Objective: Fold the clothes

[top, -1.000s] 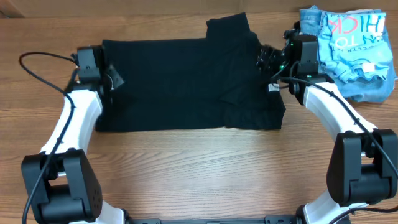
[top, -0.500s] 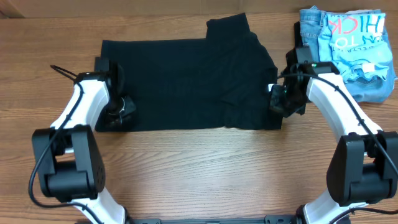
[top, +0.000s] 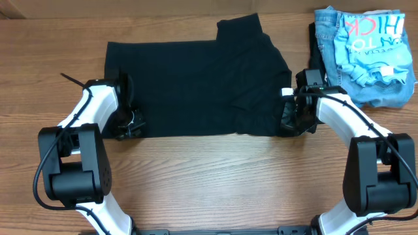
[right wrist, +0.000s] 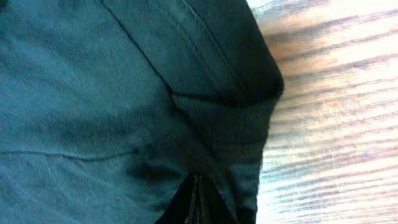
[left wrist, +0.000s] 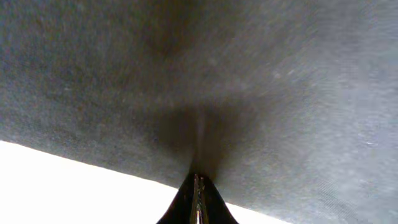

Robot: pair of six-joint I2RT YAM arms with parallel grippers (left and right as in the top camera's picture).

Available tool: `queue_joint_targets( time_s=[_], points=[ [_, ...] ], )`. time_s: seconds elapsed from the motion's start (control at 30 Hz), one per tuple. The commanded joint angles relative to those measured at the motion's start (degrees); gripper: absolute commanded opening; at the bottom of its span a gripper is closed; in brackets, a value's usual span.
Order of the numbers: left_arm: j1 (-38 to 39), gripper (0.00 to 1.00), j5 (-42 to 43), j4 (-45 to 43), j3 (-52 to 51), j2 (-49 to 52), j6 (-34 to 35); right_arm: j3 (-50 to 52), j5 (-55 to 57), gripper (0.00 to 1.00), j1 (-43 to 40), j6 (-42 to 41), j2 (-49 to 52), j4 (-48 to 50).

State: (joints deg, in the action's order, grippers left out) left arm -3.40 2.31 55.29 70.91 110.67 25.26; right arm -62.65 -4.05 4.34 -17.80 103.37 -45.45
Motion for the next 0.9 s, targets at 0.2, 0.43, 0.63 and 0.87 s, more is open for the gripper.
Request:
queue_joint_targets(
  time_s=[0.2,0.43,0.63,0.87],
  points=[
    [0.0,0.04,-13.5,-1.1,-2.7,0.7,-1.1,2.7,9.6,0.04,-2.5,-0.2,-0.4,4.5],
    [0.2,0.04,-12.1,3.8,5.2,0.6,-1.1,-9.5,4.6,0.04,-5.4,3.5,-0.4,-4.2],
    [0.2,0.04,-3.8,7.3,6.0,0.7,-2.2,-9.0,-9.4,0.04,-3.6,10.6,-0.3,-8.3],
    [0.2,0.04,-4.3,1.9,-0.9,0.7,-2.1,1.2,-11.5,0.04,-3.1,10.1,-0.1,0.3]
  ],
)
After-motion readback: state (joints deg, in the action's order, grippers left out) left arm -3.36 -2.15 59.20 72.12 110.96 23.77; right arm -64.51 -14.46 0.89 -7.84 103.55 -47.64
